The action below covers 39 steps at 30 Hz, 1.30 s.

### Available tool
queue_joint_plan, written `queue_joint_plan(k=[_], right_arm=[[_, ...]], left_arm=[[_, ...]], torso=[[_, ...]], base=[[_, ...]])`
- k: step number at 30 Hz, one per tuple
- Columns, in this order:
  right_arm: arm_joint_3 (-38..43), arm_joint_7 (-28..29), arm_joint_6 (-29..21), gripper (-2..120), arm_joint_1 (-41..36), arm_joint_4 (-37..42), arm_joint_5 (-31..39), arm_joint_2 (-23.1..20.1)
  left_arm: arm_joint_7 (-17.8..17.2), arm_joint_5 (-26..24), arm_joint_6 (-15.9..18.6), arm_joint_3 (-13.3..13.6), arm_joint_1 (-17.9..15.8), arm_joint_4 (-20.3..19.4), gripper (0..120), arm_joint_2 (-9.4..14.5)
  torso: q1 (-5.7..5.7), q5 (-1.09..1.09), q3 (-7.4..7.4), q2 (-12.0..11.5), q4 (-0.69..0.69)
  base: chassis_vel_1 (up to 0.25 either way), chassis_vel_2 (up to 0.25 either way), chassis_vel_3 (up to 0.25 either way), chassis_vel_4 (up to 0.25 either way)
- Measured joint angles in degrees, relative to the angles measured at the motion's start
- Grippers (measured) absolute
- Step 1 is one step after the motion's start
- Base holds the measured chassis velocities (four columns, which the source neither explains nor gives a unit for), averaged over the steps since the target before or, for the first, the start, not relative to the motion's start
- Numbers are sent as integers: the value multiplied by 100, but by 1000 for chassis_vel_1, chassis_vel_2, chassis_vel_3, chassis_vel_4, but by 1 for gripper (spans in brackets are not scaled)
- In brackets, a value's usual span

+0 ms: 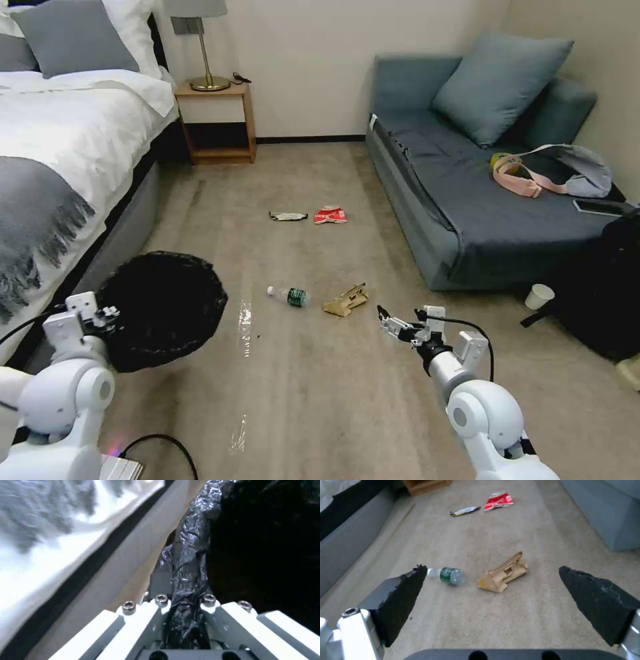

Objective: Pick up the trash bin, then pick up the garbage on the floor and place it into the trash bin.

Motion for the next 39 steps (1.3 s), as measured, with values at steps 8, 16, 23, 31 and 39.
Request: queue_joint_plan(k=[8,16,23,31,39], right_arm=[[-55,-49,0,100,24,-111,-59,80],[-67,-115,53,100,76,-284,-76,126],[-74,-205,143,100,138,-411,-75,152],[-149,-243,209,100,190,-551,-76,199],[-225,-247,241,100,271,-658,-79,224]], left_arm=[[78,242,-185,-229,88,139,3,80],[118,306,-212,-153,47,99,2,104],[146,408,-240,-55,-38,143,2,99],[178,437,-392,-3,-122,348,2,116],[191,447,-462,56,-194,495,2,133]], torso=[[0,1,0,0,0],[0,1,0,0,0],[0,0,0,0,0],[0,1,0,0,0],[0,1,0,0,0]], base=[[0,0,0,0],[0,0,0,0],[0,0,0,0],[0,0,0,0],[-40,36,40,-42]])
